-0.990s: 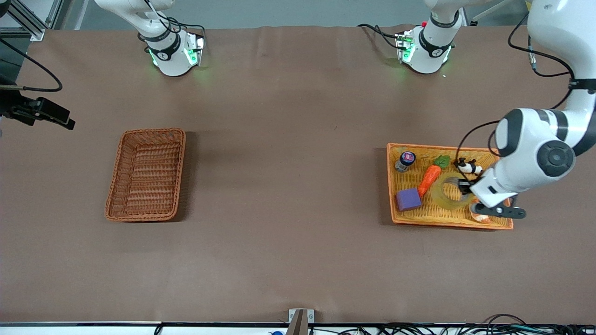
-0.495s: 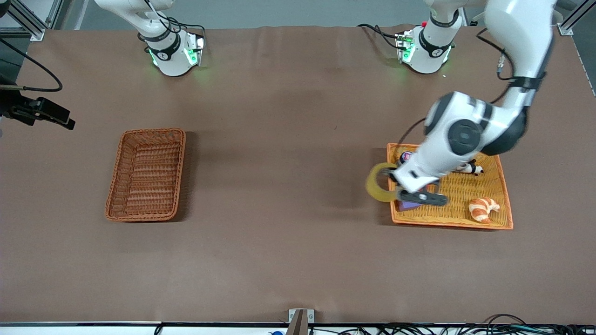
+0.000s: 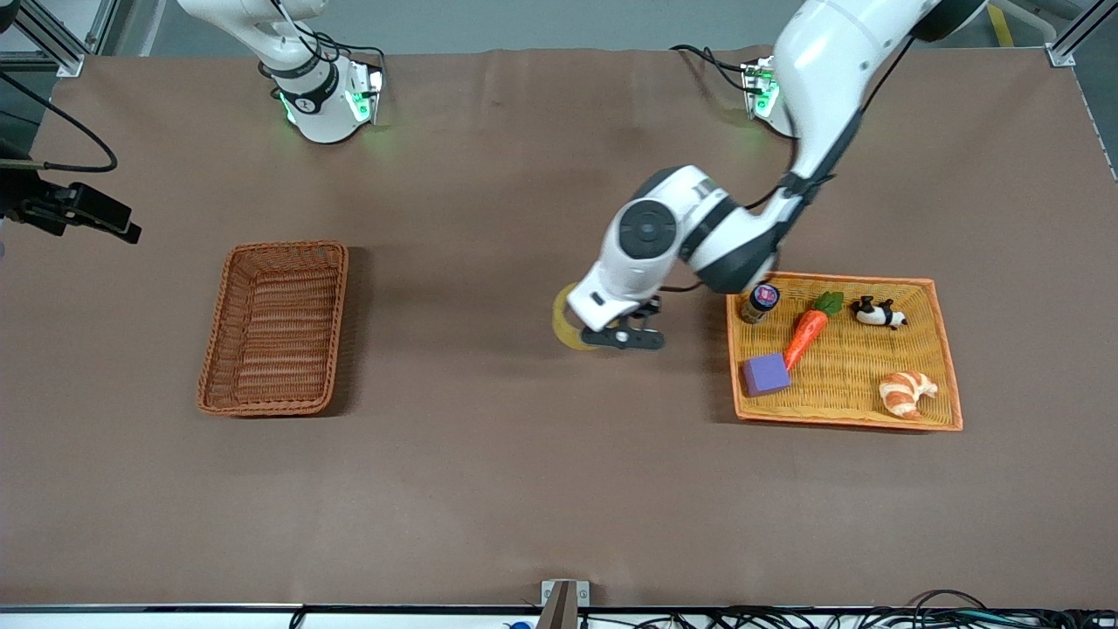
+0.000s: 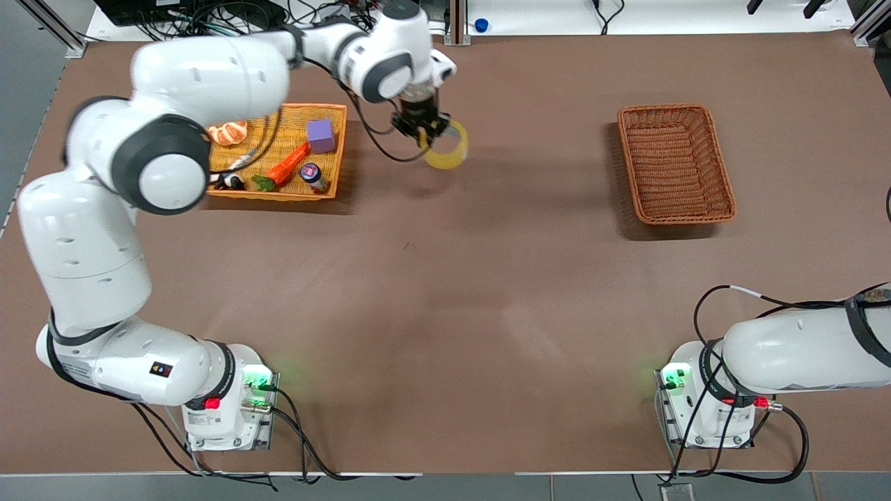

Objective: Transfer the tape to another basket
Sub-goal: 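Lift the tape roll and carry it to the table middle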

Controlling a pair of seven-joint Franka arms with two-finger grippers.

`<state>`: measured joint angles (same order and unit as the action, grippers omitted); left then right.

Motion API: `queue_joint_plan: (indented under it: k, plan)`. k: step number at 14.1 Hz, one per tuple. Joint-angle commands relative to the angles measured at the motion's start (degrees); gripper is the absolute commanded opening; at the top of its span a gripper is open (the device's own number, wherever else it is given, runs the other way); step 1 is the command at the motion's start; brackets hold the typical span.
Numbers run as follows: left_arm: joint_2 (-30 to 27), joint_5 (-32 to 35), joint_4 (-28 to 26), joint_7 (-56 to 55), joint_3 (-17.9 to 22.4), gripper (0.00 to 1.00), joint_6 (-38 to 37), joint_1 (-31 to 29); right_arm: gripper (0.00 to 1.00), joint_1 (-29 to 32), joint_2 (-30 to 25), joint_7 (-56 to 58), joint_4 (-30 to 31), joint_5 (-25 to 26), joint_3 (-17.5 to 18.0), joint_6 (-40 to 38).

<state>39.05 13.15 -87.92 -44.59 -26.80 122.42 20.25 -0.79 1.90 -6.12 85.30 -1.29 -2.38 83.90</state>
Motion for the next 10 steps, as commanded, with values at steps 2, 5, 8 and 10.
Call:
queue_joint_plan:
  k: [2, 5, 8, 10]
  plan:
    - [9.72, 1.08, 14.69, -2.78, 4.89, 0.01, -0.69, 9.86, 1.0, 0.79, -0.84, 0.58, 0.92, -1.09, 0.45, -0.05]
    - [13.5, 1.08, 17.07, -2.43, 9.65, 0.04, 4.29, 16.82, 1.0, 0.88, -0.84, 0.58, 1.01, -1.09, 0.45, -0.05]
    - [15.36, 1.0, 18.57, -2.25, 9.93, 0.1, 7.75, 17.89, 1.0, 0.79, -0.84, 0.58, 1.01, -1.09, 0.45, -0.05]
    - [15.53, 0.73, 18.4, -2.08, 9.93, 0.39, 8.45, 17.81, 1.0, 0.79, -0.84, 0.58, 1.01, -1.09, 0.45, -0.05]
